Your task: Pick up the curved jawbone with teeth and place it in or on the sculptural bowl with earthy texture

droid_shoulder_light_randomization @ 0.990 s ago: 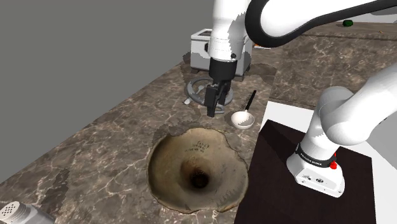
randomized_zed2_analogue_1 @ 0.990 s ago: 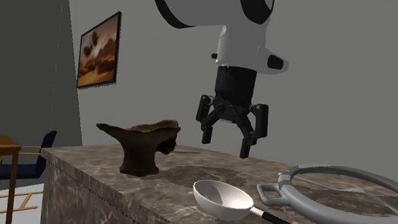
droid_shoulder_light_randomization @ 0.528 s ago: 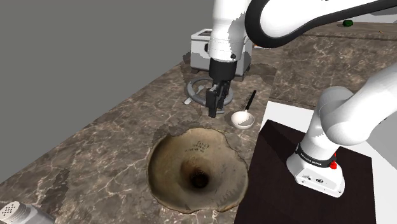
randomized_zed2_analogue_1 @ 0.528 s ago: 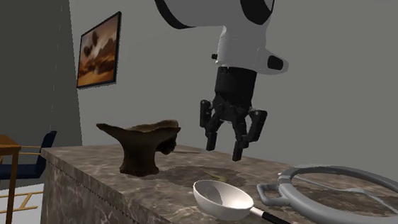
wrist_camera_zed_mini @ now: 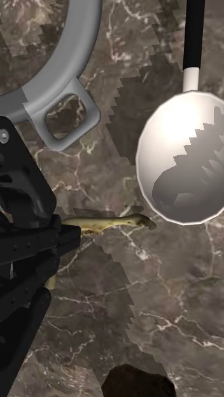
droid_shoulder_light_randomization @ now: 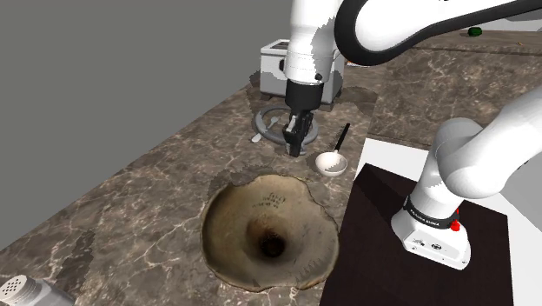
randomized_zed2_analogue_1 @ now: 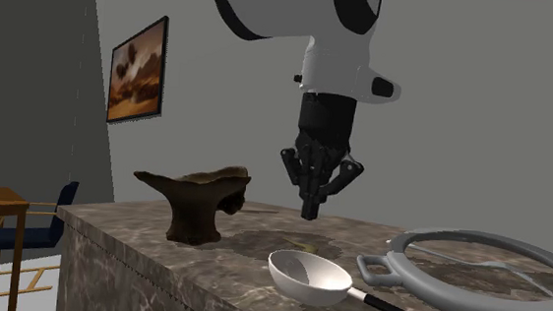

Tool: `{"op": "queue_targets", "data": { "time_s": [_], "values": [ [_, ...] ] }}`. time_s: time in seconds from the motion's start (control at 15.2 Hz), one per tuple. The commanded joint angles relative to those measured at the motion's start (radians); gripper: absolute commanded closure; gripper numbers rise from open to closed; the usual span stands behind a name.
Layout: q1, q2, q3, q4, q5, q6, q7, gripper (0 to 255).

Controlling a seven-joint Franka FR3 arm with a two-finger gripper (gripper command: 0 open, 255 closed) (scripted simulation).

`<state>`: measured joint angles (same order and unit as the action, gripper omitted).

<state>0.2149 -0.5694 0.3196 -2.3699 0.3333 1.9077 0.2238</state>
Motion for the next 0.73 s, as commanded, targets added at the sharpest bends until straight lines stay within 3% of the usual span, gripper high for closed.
{"op": "queue_targets", "data": {
  "time_s": [0.0,0.07,0.33,0.66],
  "values": [
    [0.000,0.000,0.000,0.000,0.000,0.000,0.000,255],
    [0.000,0.000,0.000,0.000,0.000,0.000,0.000,0],
    [0.025,0.195,0.056,0.087,-0.135,0.056,-0.195,0],
    [0.027,0.215,0.068,0.037,-0.133,0.126,-0.193,0]
  ]
}}
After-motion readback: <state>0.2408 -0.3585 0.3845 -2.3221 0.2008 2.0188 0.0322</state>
